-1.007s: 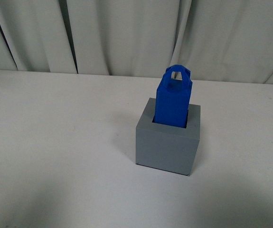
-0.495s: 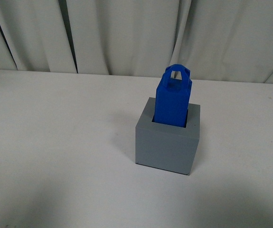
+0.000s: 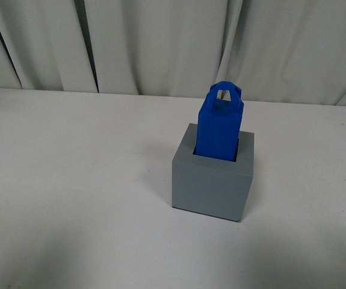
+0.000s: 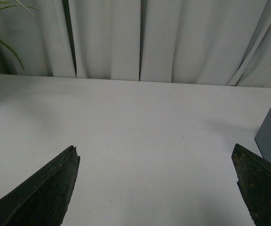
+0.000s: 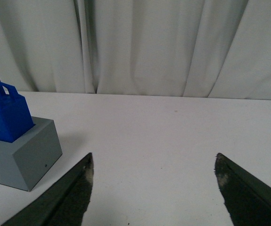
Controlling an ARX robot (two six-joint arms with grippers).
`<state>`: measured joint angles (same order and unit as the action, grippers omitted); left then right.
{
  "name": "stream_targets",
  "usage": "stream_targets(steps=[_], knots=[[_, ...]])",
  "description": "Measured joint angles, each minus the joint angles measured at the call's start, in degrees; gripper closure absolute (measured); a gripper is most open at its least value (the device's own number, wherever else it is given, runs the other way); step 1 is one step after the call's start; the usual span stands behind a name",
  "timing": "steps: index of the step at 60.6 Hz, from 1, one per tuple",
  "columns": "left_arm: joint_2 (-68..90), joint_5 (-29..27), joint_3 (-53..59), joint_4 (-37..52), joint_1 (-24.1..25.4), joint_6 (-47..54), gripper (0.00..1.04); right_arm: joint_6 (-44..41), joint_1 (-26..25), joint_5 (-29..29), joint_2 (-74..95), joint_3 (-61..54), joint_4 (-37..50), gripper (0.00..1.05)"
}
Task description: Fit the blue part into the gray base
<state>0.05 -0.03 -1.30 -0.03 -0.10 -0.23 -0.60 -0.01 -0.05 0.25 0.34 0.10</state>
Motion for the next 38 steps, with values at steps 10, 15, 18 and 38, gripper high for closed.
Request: stream_targets(steps=[10,15,18,38], knots=[[0.0,0.0,0.0,0.0,0.0,0.0,0.06,0.04,0.0,0.0,0.0,0.0,0.0,0.09],[0.0,0.0,0.0,0.0,0.0,0.0,0.06,0.04,0.0,0.0,0.0,0.0,0.0,0.09],[0.0,0.0,0.0,0.0,0.0,0.0,0.06,0.04,0.0,0.0,0.0,0.0,0.0,0.09],[0.0,0.0,0.0,0.0,0.0,0.0,0.06,0.04,0.0,0.0,0.0,0.0,0.0,0.09]])
